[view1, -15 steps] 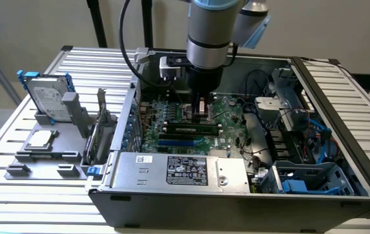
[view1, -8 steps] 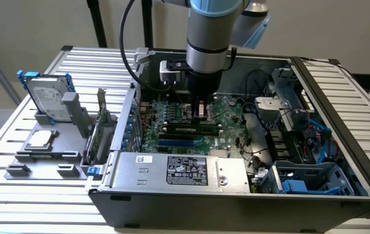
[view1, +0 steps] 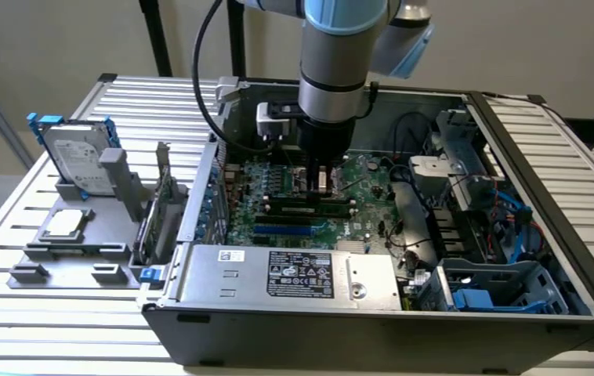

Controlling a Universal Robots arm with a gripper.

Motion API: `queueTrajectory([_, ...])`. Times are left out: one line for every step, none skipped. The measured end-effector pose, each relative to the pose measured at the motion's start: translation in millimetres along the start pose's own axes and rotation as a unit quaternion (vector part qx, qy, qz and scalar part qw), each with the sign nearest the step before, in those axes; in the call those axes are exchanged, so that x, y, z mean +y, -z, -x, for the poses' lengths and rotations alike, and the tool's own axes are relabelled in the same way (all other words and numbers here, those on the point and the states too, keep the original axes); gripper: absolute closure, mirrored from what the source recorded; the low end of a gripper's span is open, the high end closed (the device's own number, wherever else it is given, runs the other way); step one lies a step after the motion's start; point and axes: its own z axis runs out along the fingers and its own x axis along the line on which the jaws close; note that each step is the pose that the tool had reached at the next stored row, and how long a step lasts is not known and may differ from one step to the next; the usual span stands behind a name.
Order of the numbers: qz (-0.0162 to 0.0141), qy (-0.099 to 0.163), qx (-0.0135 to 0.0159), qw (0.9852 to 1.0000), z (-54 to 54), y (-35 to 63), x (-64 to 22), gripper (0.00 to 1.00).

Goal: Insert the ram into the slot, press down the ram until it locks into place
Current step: 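Press down the ram until it locks into place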

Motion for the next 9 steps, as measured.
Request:
queueTrajectory([0.0001, 0.0, 0.0001, 1.0, 0.0, -1.0, 0.0, 0.9])
queueTrajectory([0.0, 0.0, 0.0, 1.0, 0.0, -1.2, 0.0, 0.9])
queueTrajectory([0.0001, 0.0, -0.0002, 1.0, 0.1, -1.2, 0.0, 0.9])
queueTrajectory([0.0004, 0.0, -0.0006, 1.0, 0.1, 0.7, 0.0, 0.9])
queueTrajectory([0.001, 0.0, -0.0012, 1.0, 0.3, 3.9, 0.0, 0.9])
queueTrajectory([0.0017, 0.0, -0.0007, 1.0, 0.2, 8.7, 0.1, 0.9])
queueTrajectory([0.0024, 0.0, -0.0005, 1.0, 0.2, 13.5, 0.1, 0.9])
queueTrajectory([0.0028, 0.0, -0.0005, 1.0, 0.2, 18.1, 0.1, 0.9])
queueTrajectory([0.0035, 0.0, -0.0004, 1.0, 0.2, 22.7, 0.0, 0.9])
